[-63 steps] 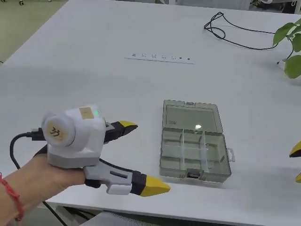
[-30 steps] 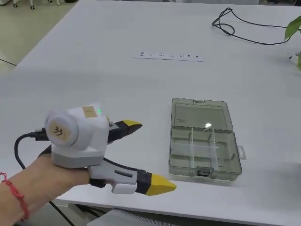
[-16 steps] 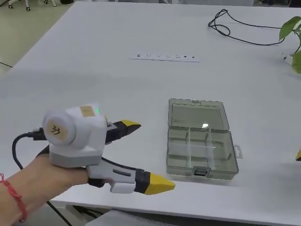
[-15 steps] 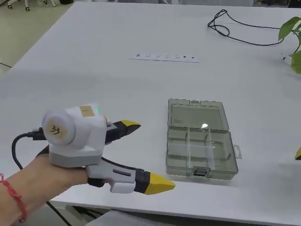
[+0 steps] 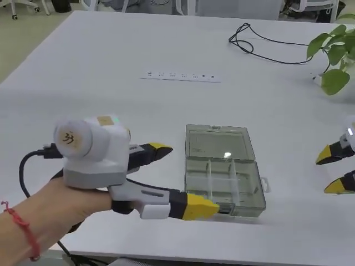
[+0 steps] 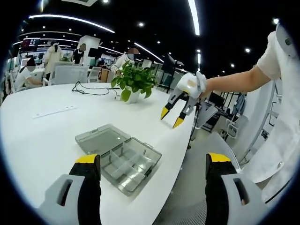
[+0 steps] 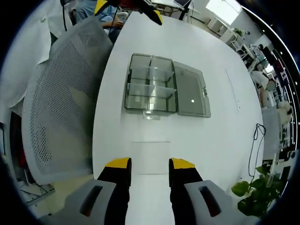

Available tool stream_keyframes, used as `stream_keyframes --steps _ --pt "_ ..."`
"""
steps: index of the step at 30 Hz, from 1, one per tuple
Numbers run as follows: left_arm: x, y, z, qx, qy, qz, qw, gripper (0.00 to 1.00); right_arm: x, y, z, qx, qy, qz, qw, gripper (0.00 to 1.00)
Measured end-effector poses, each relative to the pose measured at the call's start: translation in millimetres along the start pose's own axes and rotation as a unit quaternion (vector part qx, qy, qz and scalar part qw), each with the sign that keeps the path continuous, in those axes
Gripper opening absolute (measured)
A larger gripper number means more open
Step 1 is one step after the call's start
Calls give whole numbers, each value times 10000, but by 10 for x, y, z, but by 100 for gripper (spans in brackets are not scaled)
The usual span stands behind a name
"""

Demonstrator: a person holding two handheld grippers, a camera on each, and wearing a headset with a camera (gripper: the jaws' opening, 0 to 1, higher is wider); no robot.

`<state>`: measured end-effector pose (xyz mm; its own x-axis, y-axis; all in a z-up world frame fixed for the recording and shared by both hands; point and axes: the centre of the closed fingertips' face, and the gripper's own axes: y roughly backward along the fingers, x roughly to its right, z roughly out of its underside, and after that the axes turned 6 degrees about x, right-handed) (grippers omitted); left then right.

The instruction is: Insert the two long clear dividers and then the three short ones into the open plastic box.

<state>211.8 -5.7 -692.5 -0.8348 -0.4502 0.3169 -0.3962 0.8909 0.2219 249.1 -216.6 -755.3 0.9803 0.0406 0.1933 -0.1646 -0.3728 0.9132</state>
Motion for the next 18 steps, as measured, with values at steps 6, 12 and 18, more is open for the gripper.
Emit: stream_keyframes --steps 6,12,18 --pt "81 -202 -74 153 843 79 9963 87 20 131 -467 216 76 143 9996 33" --pt "187 -376 -173 384 1859 220 9816 75 32 172 -744 336 181 204 9991 33" --pt "319 -554 -182 298 2518 354 9667 61 26 208 -986 478 241 258 9982 33"
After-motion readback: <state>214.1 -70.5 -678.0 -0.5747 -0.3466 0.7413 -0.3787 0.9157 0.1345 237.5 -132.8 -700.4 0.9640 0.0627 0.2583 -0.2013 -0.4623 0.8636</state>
